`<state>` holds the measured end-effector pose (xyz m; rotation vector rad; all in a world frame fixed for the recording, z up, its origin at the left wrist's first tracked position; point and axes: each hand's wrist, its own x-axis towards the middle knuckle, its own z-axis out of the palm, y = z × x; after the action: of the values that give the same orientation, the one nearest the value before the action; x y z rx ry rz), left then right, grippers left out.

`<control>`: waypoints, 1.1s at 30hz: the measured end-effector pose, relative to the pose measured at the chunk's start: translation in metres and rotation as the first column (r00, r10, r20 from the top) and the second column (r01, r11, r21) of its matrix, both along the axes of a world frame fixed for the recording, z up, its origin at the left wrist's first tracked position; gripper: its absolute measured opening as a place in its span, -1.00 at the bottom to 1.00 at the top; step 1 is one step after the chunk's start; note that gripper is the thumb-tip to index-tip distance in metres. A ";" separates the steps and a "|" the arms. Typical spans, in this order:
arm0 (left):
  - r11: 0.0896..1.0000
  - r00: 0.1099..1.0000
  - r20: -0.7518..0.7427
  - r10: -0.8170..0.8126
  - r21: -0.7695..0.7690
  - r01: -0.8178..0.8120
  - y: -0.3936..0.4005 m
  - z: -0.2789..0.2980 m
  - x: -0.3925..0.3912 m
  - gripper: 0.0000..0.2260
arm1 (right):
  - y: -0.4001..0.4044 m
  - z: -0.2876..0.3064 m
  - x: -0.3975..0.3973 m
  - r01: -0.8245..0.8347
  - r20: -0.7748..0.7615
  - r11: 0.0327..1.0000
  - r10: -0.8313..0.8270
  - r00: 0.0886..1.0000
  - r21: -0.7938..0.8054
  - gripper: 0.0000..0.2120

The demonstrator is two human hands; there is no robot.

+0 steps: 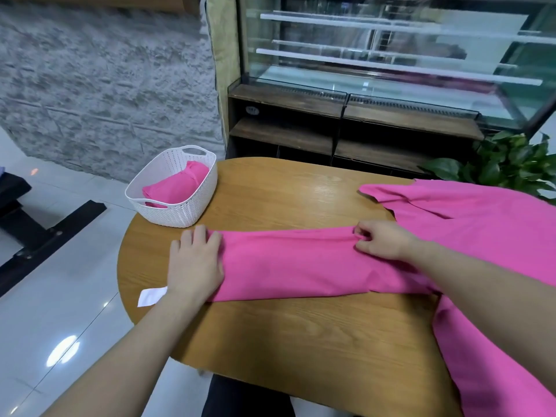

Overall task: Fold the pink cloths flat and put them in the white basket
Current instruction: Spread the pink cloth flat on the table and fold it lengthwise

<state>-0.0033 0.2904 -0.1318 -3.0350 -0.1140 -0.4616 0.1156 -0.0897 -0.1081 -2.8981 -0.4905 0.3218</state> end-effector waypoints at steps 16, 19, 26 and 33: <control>0.944 0.931 -0.231 -0.282 -0.239 0.226 -0.115 -0.034 0.019 -0.46 | -0.014 0.019 0.009 -0.121 0.210 0.987 0.141 0.967 -0.108 -0.72; 0.963 0.920 -0.316 -0.232 -0.209 0.171 -0.119 -0.032 0.022 -0.33 | -0.021 0.012 0.017 -0.086 0.138 0.996 0.088 0.986 -0.024 -0.71; 0.982 0.920 -0.349 -0.178 -0.126 0.143 -0.120 -0.033 0.022 -0.28 | -0.070 0.004 0.018 0.013 -0.121 0.999 -0.009 0.993 0.034 -0.86; 0.980 0.920 -0.344 -0.188 -0.123 0.155 -0.121 -0.034 0.023 -0.29 | -0.078 -0.009 0.024 0.065 0.094 0.996 -0.059 0.994 -0.067 -0.75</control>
<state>0.0194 0.1690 -0.1655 -3.1733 0.1573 0.0935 0.1391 -0.1677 -0.1169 -2.9997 -0.4098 0.2014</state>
